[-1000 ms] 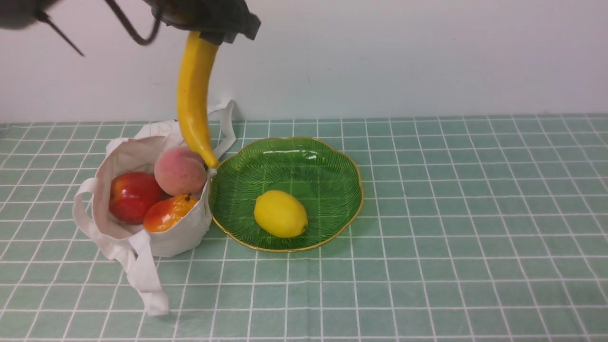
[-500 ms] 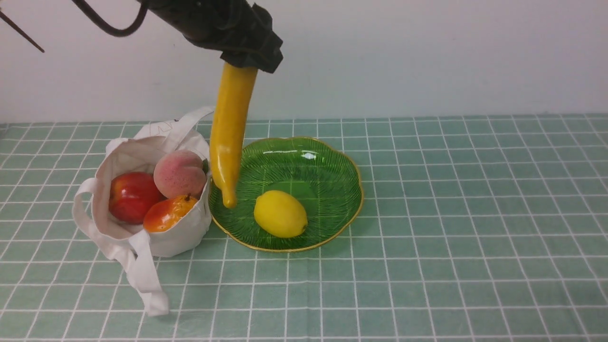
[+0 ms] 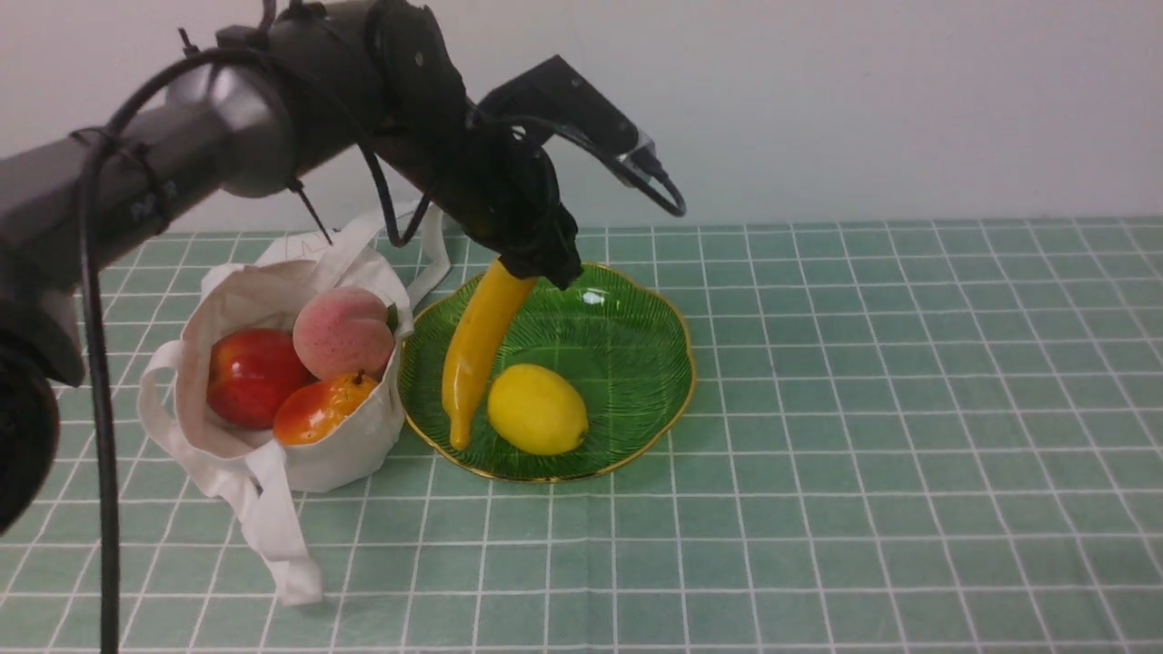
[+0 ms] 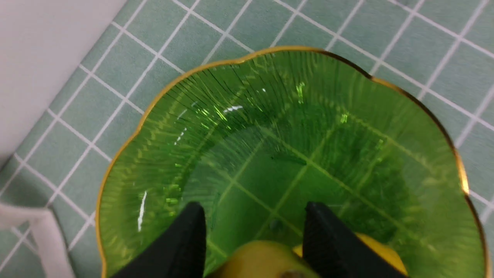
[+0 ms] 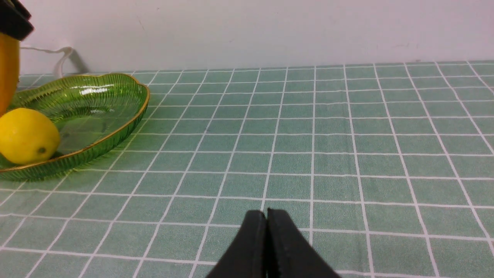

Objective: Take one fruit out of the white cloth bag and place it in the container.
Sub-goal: 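Place the banana on the plate with the left gripper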

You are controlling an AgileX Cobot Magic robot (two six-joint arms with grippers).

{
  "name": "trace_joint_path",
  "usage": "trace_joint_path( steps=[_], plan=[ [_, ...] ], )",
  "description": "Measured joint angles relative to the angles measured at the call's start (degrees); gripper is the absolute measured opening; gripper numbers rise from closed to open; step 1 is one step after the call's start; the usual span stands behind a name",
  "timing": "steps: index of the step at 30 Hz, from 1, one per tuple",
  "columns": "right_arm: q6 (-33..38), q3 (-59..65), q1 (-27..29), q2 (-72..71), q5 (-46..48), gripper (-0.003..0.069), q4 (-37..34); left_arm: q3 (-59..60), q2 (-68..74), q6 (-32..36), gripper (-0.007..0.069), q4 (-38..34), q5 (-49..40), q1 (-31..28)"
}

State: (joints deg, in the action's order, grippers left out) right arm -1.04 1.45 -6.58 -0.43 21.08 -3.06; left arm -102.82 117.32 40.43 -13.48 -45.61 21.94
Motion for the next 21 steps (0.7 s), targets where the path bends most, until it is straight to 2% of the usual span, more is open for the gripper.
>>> trace_joint_path(
  steps=[6, 8, 10, 11, 12, 16, 17, 19, 21],
  plan=[
    [0.0, 0.0, 0.0, 0.0, 0.0, -0.0012, 0.0, 0.0, 2.9, 2.8, 0.0298, 0.0, 5.4, 1.6],
    [0.0, 0.0, 0.0, 0.0, 0.0, -0.0012, 0.0, 0.0, 3.5, 2.9, 0.0323, 0.0, 6.5, 1.7],
    [0.0, 0.0, 0.0, 0.0, 0.0, -0.0012, 0.0, 0.0, 3.9, 2.8, 0.0384, 0.0, 7.3, 1.7],
    [0.0, 0.0, 0.0, 0.0, 0.0, -0.0012, 0.0, 0.0, 3.9, 2.8, 0.0391, 0.0, 7.4, 1.7],
    [0.0, 0.0, 0.0, 0.0, 0.0, -0.0012, 0.0, 0.0, 4.1, 2.7, 0.0454, 0.0, 8.0, 1.7],
    [0.0, 0.0, 0.0, 0.0, 0.0, -0.0012, 0.0, 0.0, 3.7, 2.2, 0.0592, 0.0, 8.3, 1.7],
    [0.0, 0.0, 0.0, 0.0, 0.0, -0.0012, 0.0, 0.0, 3.3, 1.7, 0.0605, -0.1, 8.2, 1.7],
    [0.0, 0.0, 0.0, 0.0, 0.0, -0.0012, 0.0, 0.0, 2.6, 0.4, 0.0610, -0.1, 7.3, 1.7],
    [0.0, 0.0, 0.0, 0.0, 0.0, -0.0012, 0.0, 0.0, -0.6, -5.2, 0.0549, -0.1, 4.0, 1.7]
  ],
)
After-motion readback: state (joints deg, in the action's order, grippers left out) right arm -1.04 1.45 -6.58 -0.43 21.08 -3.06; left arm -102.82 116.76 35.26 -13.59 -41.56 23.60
